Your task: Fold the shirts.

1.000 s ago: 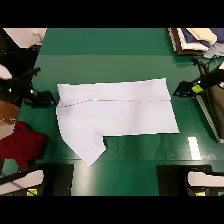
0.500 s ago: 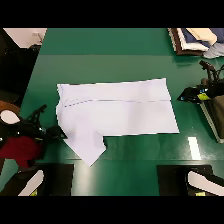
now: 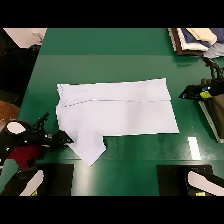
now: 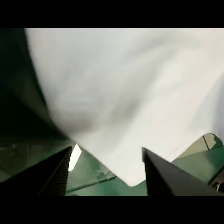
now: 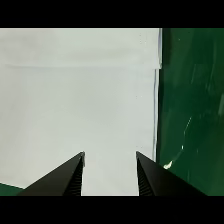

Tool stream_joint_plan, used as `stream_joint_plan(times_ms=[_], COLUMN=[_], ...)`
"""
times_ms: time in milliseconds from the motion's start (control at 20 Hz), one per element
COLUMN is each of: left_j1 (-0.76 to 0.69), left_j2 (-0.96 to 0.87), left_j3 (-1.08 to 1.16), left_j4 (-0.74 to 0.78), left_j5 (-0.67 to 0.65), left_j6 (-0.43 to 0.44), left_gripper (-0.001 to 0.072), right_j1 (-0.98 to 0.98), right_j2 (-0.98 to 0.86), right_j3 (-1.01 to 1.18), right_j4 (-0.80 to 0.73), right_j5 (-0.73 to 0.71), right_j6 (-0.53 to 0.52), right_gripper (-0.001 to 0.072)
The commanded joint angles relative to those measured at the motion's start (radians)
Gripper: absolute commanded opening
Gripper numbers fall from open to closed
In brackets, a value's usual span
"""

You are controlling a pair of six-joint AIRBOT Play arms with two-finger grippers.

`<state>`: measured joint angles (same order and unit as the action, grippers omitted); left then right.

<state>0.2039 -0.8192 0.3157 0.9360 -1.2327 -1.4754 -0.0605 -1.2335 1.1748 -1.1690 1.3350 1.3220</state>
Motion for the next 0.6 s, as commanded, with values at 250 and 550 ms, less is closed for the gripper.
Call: stream_joint_plan(times_ms=[250, 550], left_j1=[-0.001, -0.001], left_j2=[0.001, 0.001], left_j3=[-0.018, -0.014], left_j4=[-0.063, -0.219], left_j5=[0.082, -0.014], left_j6=[0.039, 0.167], left_gripper=[0.0287, 0.0027], right_j1=[-0.001, -0.034], right_j2=[0.001, 0.005], right_j3=[0.002, -0.017], right_j4=[0.0, -0.005], right_j5=[0.012, 0.142], right_j6=[0.001, -0.027], right_gripper=[0.0385, 0.0384])
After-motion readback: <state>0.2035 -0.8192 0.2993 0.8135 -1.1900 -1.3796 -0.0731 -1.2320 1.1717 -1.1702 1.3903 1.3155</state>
